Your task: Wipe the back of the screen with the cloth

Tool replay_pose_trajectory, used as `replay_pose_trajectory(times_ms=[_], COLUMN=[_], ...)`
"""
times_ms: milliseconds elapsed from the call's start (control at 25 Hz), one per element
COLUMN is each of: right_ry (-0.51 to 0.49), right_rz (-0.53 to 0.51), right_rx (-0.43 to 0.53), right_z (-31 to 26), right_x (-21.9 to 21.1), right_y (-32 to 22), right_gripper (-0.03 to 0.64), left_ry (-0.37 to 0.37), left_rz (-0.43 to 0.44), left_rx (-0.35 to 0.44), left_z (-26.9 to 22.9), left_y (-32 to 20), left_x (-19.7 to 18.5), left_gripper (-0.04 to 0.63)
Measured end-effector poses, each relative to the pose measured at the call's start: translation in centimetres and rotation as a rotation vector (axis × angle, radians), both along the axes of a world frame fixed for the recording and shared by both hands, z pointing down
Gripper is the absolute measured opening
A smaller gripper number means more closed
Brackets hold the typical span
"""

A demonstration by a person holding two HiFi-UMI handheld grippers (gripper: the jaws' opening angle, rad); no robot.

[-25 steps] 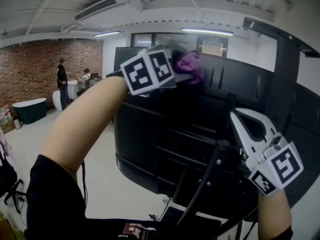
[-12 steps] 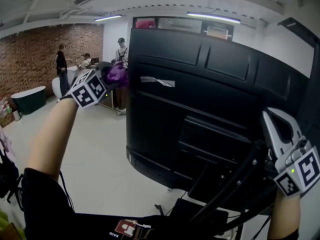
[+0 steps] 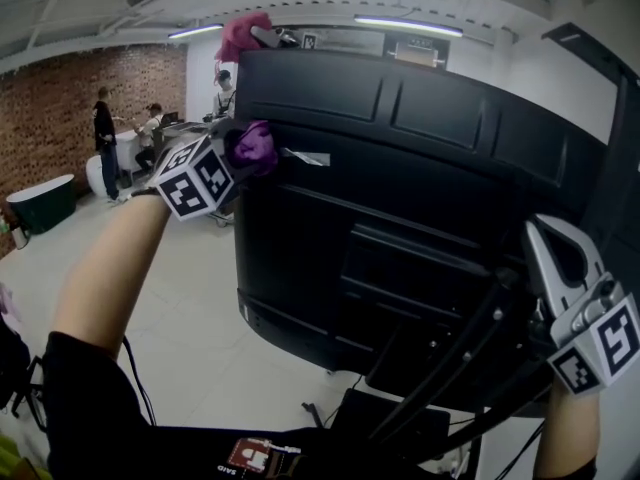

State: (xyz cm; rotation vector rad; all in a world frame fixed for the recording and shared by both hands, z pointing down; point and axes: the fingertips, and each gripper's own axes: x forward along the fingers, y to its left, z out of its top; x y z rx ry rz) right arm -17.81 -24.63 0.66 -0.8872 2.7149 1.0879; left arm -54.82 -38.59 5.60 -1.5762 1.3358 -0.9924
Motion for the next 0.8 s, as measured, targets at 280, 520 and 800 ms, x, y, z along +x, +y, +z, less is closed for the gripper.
replay_pose_trajectory(times_ms=[280, 520, 800], right_ry=[0.007, 0.003, -0.013], right_rz=[-0.048, -0.072, -0.091], right_rx=[-0.042, -0.048, -0.050], right_z=[1.9, 3.9, 4.1], right_x=[5.4, 1.0, 5.9], right_y=[-1.9, 7.8, 9.8], right_gripper=[0.006, 0.008, 0.008], left_ry=[-0.073, -0.159, -0.248], left_rz=[0.023, 0.100, 0.146], left_rx=[-0.020, -0.034, -0.055], left_z=[-0.7, 0.8, 0.9], left_y=[-2.5, 4.9, 4.7], left_x=[9.6, 12.8, 25.1], left_gripper=[0.160, 0.160, 0.160])
